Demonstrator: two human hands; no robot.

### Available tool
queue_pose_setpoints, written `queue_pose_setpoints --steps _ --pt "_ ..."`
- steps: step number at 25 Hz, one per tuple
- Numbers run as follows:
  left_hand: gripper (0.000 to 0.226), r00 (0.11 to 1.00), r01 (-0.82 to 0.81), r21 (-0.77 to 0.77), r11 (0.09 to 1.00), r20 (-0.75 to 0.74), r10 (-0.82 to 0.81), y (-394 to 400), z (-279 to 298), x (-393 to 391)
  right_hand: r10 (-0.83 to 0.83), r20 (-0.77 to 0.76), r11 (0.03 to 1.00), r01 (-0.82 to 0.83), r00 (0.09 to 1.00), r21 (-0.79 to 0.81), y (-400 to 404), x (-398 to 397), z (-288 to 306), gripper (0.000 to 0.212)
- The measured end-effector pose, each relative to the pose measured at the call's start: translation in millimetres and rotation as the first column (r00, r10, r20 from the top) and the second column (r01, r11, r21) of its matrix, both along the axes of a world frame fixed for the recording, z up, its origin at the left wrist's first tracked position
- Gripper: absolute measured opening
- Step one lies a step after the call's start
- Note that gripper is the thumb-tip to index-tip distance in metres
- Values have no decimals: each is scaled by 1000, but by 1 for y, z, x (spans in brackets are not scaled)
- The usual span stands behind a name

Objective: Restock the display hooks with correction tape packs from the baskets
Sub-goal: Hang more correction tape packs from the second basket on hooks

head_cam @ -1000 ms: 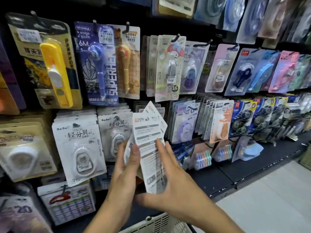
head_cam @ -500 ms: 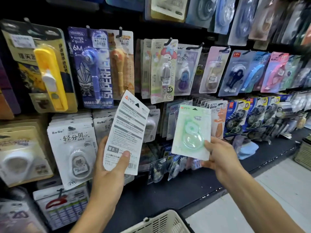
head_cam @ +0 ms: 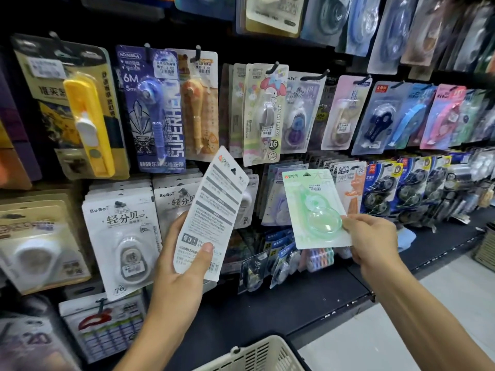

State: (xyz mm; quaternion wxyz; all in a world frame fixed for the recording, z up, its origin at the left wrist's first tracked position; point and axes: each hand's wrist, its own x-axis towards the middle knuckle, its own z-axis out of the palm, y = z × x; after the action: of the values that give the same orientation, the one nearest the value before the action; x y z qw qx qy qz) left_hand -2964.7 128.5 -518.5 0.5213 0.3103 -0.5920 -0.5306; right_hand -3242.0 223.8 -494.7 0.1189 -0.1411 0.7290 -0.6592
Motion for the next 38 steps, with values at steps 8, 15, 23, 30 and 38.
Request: queue_pose_setpoints --steps 8,15,23,30,38 --pt "75 998 41 -120 992 56 -34 5 7 1 -33 92 997 39 995 -60 2 6 0 11" --pt "62 973 -100 -275 956 172 152 2 -2 -3 644 40 763 -638 764 -102 -4 113 -1 39" --pt "75 794 332 -593 734 595 121 -2 -15 -2 555 141 818 -508 820 -271 -12 106 6 39" --pt "62 591 67 -642 764 643 488 -26 -13 13 269 233 960 -241 934 -144 6 24 11 37" --pt "81 352 67 -544 836 797 490 -34 -16 19 163 247 987 -156 955 -45 12 -6 3 43"
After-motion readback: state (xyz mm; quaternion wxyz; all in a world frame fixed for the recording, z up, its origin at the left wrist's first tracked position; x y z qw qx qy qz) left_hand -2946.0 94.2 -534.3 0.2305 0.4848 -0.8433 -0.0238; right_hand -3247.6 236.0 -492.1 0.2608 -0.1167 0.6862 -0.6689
